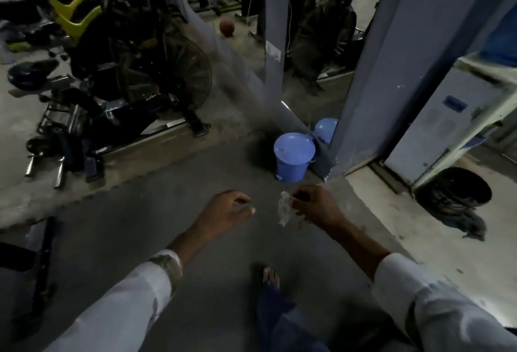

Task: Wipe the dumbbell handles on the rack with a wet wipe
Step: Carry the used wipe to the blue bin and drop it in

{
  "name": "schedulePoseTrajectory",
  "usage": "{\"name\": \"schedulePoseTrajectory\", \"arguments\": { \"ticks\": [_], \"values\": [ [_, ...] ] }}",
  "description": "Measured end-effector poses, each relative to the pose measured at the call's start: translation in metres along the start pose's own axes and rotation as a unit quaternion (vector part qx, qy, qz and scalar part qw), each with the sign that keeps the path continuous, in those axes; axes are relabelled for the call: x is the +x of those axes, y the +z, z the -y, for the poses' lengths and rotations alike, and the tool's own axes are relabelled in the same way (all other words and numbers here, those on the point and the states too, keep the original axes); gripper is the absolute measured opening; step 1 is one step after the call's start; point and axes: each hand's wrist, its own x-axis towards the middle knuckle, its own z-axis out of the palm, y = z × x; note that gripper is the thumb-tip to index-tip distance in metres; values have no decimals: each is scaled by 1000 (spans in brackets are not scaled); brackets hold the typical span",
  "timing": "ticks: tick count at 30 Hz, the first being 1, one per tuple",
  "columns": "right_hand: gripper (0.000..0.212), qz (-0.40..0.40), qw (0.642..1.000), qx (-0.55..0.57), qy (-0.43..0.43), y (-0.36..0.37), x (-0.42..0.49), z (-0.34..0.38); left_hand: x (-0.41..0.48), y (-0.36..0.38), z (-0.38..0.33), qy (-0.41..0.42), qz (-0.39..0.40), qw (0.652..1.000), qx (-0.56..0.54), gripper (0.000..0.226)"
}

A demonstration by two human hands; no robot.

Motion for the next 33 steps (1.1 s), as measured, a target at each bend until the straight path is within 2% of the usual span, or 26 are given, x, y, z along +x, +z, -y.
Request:
{"name": "schedulePoseTrajectory", "arguments": {
  "ticks": [4, 12, 20, 25, 30, 33],
  "values": [
    [11, -10, 1000, -2, 25, 4, 96, -17, 100, -6, 29, -12, 11, 1000, -13, 27],
    [16, -20, 993, 38, 111, -26, 260, -17, 268, -20, 51, -49, 83, 995, -40, 24],
    [16, -62, 985, 56, 152, -44, 398, -24, 448, -37, 74, -40, 158, 986, -42, 27],
    [12, -104, 970, 77, 204, -45, 489, -33, 571, -43, 102, -26, 212, 976, -36, 23],
    [13, -160, 948, 77, 266, -48, 549, -26, 675, -59, 115, -18, 314, 949, -8, 28],
    [10, -199, 923, 111, 311, -50, 574, -20, 731, -66, 122, 3, 338, 941, 14, 33]
  ]
}}
